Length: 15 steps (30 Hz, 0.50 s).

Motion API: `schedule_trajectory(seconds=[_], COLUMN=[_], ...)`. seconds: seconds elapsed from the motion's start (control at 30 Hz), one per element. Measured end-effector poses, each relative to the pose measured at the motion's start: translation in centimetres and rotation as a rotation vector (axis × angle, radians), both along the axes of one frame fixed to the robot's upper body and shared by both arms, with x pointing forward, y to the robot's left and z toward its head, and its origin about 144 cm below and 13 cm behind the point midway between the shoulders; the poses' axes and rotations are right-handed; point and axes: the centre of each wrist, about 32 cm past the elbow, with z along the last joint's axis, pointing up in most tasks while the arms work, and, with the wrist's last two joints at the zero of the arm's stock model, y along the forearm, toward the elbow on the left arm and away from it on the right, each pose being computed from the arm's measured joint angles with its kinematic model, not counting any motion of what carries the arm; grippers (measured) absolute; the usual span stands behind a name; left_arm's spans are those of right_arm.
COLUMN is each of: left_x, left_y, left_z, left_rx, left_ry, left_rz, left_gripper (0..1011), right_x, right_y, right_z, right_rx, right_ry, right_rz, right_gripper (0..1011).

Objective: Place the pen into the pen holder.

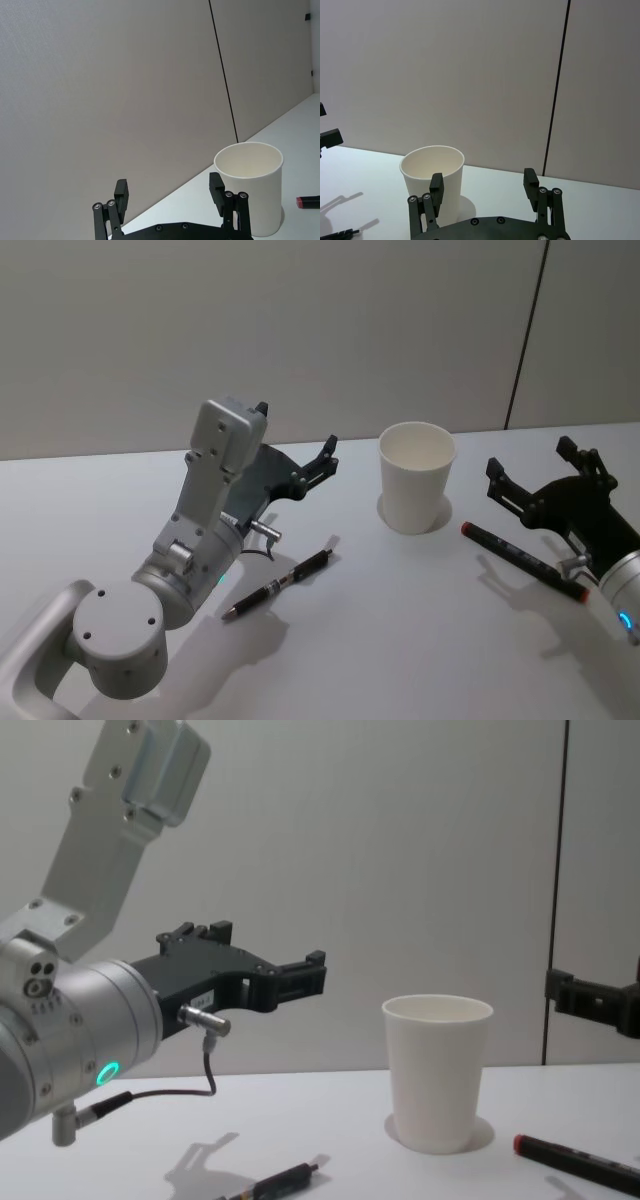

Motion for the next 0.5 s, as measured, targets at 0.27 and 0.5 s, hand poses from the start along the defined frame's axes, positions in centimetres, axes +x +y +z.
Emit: schedule_trajectory(seconds=[0.27, 0.5], left_x=[0.0, 0.0], left_y=[0.0, 0.0], left_z=[0.0, 0.0], left_rx=[0.0, 0.0], left_ry=[0.0, 0.0], left_rz=[0.0, 0.0], left_gripper=[1003, 1003], right_x=[0.0, 0.0], right_y=[0.0, 0.0], right_z=[0.0, 0.0], right_rx=[0.0, 0.0], right_ry=[0.0, 0.0], right_rz=[0.0, 0.0], right_gripper=[1001, 1001])
